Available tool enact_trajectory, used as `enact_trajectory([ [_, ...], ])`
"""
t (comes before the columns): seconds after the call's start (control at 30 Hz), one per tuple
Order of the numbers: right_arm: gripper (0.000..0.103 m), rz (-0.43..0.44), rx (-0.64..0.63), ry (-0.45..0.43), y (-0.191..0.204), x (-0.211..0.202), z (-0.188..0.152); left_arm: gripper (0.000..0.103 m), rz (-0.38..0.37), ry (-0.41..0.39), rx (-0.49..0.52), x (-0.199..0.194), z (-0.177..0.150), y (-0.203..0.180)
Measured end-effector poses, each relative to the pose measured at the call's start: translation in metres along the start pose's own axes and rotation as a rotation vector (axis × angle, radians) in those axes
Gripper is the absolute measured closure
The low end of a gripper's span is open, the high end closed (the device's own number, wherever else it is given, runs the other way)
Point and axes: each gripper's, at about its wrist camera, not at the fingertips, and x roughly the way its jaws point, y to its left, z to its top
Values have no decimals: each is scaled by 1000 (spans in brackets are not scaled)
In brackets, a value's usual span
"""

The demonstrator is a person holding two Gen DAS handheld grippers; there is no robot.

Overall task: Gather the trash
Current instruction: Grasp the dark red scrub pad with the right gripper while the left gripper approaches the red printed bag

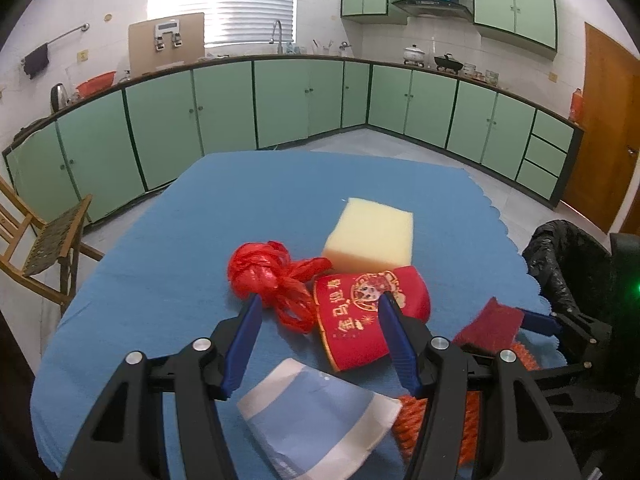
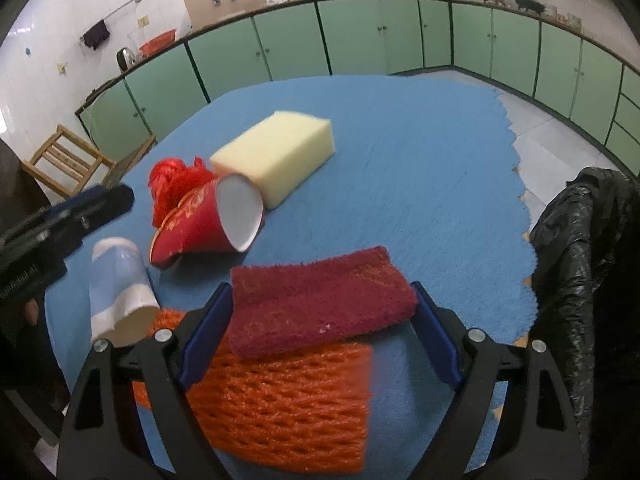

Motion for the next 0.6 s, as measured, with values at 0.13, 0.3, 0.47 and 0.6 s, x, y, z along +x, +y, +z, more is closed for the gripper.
enact_trajectory([
  [0.13, 19, -10, 12, -31, -3, -8, 7, 41, -15, 4, 3, 2, 0, -7],
  [0.3, 19, -41, 28, -62, -12, -17, 12, 37, -30, 7, 9, 6, 3, -16],
  [0.47, 19, -64, 32, -79, -21, -22, 16, 36, -42, 25, -4, 15, 4, -23],
  [0.6, 19, -80, 32, -85, -25, -23, 16, 30, -42, 25, 2, 20, 8, -31],
])
